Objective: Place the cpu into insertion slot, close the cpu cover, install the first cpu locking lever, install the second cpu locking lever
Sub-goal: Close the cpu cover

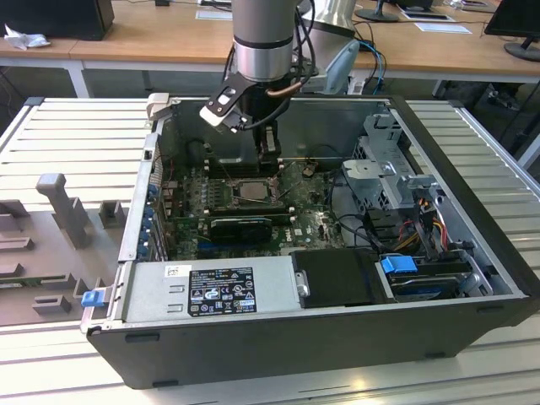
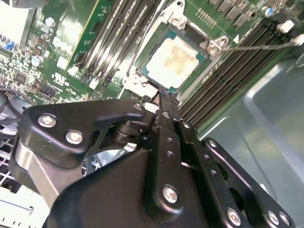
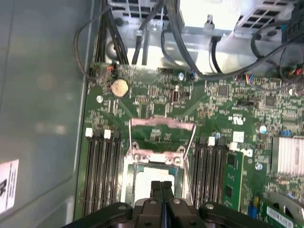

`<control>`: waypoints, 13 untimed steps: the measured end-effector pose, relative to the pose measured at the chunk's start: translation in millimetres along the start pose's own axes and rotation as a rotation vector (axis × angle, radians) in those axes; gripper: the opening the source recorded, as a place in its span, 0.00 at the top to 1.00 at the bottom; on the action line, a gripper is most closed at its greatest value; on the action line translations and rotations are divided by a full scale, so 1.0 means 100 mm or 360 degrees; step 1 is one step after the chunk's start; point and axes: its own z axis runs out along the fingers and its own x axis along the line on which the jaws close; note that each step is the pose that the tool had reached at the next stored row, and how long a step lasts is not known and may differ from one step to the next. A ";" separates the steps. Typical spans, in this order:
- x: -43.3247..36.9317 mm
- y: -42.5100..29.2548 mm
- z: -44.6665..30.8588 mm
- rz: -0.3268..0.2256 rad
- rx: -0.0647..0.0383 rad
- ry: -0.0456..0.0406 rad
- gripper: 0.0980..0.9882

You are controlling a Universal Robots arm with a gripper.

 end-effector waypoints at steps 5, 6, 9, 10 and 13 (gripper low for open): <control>-0.001 0.026 -0.017 0.0000 0.0000 0.0000 0.99; -0.004 0.051 -0.016 0.0000 0.0000 0.0000 0.99; -0.005 0.076 -0.023 0.0000 0.0000 0.0000 0.99; -0.005 0.077 -0.027 0.0000 0.0000 0.0000 0.99; -0.006 0.086 -0.036 0.0000 0.0000 0.0000 0.99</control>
